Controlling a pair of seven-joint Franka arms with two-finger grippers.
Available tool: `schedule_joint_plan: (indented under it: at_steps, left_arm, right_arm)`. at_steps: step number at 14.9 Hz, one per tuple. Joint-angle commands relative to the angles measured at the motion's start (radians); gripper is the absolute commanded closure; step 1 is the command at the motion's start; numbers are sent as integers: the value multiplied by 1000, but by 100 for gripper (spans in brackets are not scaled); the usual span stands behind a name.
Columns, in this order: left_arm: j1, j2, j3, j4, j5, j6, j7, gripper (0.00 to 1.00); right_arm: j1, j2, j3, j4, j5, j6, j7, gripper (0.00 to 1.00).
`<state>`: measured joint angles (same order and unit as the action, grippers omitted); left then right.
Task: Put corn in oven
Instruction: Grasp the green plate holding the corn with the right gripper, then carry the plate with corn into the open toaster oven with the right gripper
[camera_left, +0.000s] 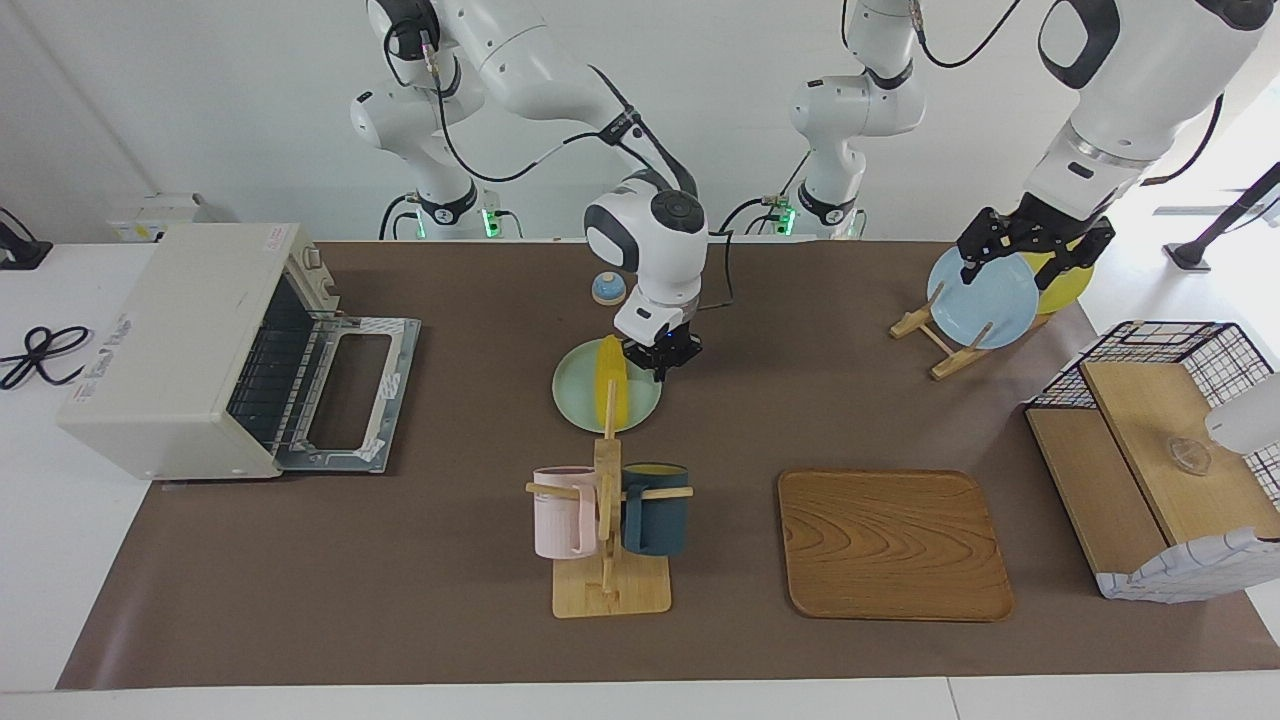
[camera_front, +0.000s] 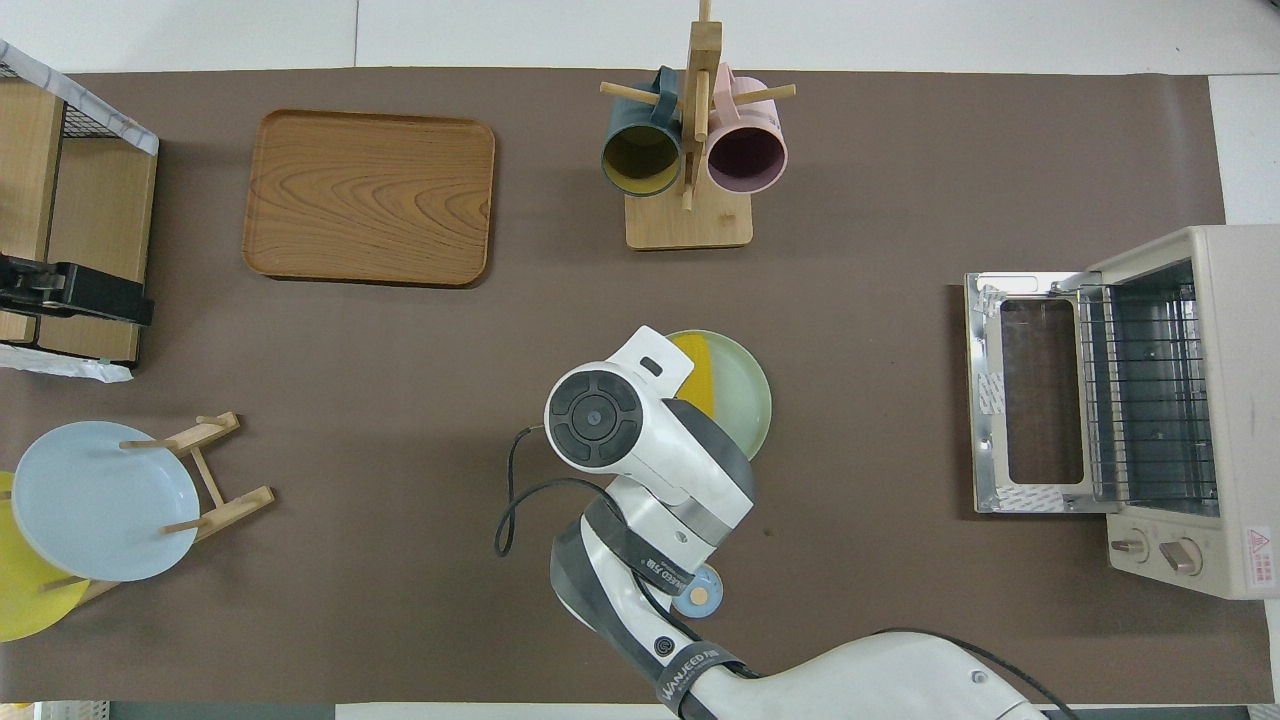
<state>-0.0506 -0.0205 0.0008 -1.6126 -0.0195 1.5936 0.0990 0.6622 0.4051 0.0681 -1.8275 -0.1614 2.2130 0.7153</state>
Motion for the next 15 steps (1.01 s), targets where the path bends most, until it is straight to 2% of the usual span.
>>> schedule_joint_plan:
  at_steps: [1, 5, 10, 15]
  left_arm:
    - [0, -4, -7, 10, 19, -23, -35, 0]
    - [-2, 7, -7, 2, 18, -20, -36, 0]
    - [1, 7, -5, 0, 18, -20, -36, 0]
    - [5, 8, -5, 2, 18, -15, -51, 0]
  right_arm:
    - [-9, -6, 2, 82, -61, -136, -31, 100]
    - [-22, -71, -1, 96, -67, -258, -103, 100]
    - [-137, -218, -4, 68, -70, -447, -264, 100]
    - [-280, -325, -5, -64, -70, -461, -284, 100]
